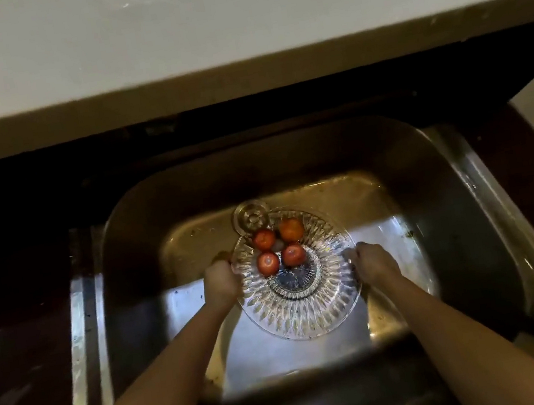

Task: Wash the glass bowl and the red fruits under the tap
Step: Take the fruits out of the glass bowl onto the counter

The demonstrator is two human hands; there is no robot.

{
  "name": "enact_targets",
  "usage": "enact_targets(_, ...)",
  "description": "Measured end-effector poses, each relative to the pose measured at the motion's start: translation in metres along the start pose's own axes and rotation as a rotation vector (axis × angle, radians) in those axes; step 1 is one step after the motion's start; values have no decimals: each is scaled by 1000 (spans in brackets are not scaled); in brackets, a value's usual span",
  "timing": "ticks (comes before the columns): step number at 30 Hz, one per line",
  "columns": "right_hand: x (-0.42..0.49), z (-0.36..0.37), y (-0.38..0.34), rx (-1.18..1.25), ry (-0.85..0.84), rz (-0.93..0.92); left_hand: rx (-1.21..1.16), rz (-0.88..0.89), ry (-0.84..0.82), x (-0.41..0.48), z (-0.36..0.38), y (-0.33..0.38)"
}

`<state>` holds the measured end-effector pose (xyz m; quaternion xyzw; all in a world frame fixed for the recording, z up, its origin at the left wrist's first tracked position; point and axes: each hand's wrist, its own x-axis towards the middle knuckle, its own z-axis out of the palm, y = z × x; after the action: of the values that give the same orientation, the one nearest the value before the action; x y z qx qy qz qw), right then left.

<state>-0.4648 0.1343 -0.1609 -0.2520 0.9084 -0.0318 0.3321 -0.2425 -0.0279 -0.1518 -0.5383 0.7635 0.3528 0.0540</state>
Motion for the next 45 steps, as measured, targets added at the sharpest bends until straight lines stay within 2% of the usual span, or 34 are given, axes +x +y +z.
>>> enact_targets(11,0,7,1,-223,54,-4,-22,36,77,-7,9,1)
enact_targets(13,-4,4,-2,-264,106,10,21,50,143,-13,12,4)
enact_targets(15,-9,1,-8,-265,234,-44,34,105,192,-21,17,11)
enact_targets(17,-15,3,-19,-148,343,-203,-32,145,143,-27,25,20)
enact_targets(20,-24,18,-42,44,267,-442,-135,94,72,-24,33,31)
enact_targets(22,-27,29,-56,174,172,-439,-166,54,65,-20,37,33)
enact_targets(25,-26,40,-69,346,127,-328,-210,38,66,-15,41,32)
enact_targets(28,-25,45,-74,391,117,-258,-254,55,62,-14,42,31)
enact_targets(31,-31,47,-76,383,140,-281,-281,54,57,-17,38,31)
enact_targets(36,-55,24,-88,399,160,-369,-340,62,76,-36,4,36)
enact_targets(40,-93,-17,-113,474,187,-483,-382,105,173,-66,-54,51)
enact_targets(45,-154,-95,-147,564,371,-618,-414,259,324,-115,-143,87)
